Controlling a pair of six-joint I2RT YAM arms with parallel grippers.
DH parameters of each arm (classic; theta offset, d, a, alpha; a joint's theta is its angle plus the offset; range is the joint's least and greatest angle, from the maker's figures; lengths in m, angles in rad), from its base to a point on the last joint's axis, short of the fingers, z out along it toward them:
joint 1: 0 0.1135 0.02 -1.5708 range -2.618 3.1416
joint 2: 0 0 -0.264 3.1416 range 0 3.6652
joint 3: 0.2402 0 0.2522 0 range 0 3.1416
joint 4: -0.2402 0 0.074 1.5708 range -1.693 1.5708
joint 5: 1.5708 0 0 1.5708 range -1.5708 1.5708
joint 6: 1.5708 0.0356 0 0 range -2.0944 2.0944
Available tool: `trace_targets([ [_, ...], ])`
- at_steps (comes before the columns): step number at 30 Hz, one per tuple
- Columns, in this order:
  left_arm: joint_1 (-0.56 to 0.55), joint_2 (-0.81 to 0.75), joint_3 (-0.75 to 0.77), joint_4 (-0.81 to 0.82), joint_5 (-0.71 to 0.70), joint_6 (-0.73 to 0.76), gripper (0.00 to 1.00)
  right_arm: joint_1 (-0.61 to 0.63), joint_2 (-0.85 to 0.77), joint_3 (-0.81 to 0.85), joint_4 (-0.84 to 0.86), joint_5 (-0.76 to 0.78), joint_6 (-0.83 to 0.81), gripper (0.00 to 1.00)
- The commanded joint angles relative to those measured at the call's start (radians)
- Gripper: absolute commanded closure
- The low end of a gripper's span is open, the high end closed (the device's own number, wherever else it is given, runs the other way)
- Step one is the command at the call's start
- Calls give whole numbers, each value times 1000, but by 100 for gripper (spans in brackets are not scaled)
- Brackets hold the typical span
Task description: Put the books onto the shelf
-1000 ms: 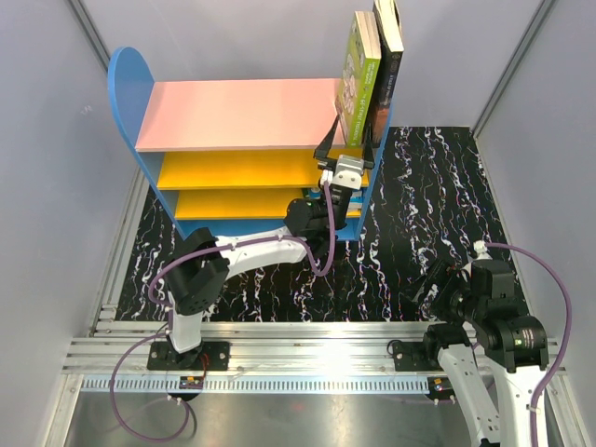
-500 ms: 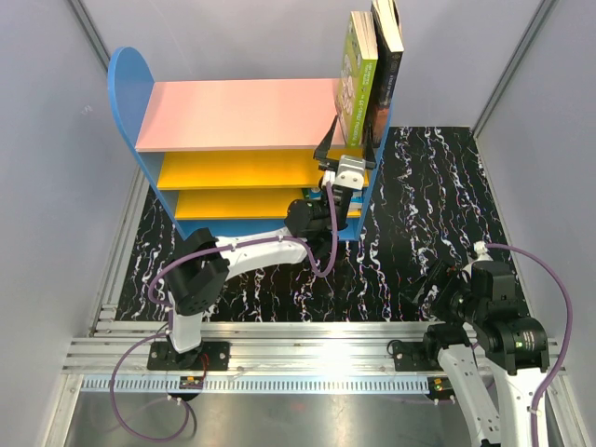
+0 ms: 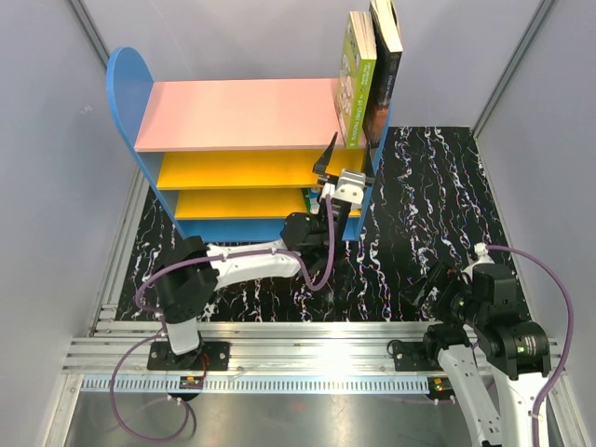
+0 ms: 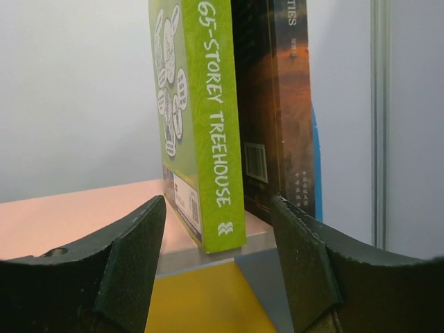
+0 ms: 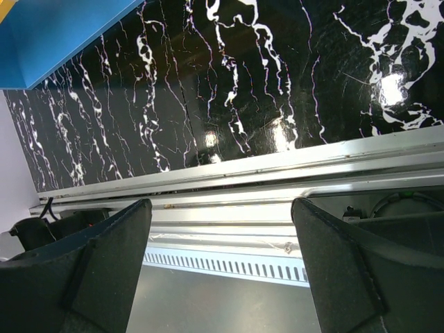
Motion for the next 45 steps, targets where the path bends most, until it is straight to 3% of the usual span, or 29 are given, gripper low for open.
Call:
trace_targets([
  [1,-69,-63,-38,282,25,-22,34,11,-18,1,35,-9,-18,9],
  [8,-184,-167,-134,282,-102,48,33,17,-52,0,43,-9,-19,8],
  [17,-380,-362,-340,284,-516,252,32,21,-50,9,37,-1,-18,5],
  [22,-505,-485,-429,273,-809,349,22,23,29,37,43,-42,4,4],
  [24,-574,-520,-446,241,-896,405,12,23,37,64,86,-82,30,4],
  [25,-592,-525,-447,276,-930,497,1,23,43,78,103,-88,36,3],
  [27,-611,-570,-456,284,-1042,537,1,23,52,135,161,-102,50,1],
  [31,-612,-720,-545,286,-1137,634,1,23,92,208,277,-148,68,0],
  [33,-609,-816,-623,287,-1145,633,1,21,114,228,310,-185,115,0],
  [37,-609,-1104,-745,263,-1145,468,1,23,132,288,302,-193,186,0],
  [38,-606,-1229,-765,177,-1145,374,1,21,123,293,305,-194,188,0],
  [39,-608,-1287,-759,-230,-1145,235,1,23,109,294,316,-203,191,0],
  [40,-608,-1346,-722,-546,-1145,-190,1,23,73,288,324,-205,192,0],
  [41,-611,-1412,-670,-900,-1145,-448,1,23,56,287,327,-207,194,0],
  [42,-612,-1430,-623,-1414,-1145,-648,1,21,39,285,322,-202,191,0],
  [43,-609,-1442,-572,-1522,-1145,-798,1,23,10,290,312,-188,189,0],
  [45,-602,-1454,-550,-1648,-1145,-827,1,21,-9,297,263,-147,188,0],
])
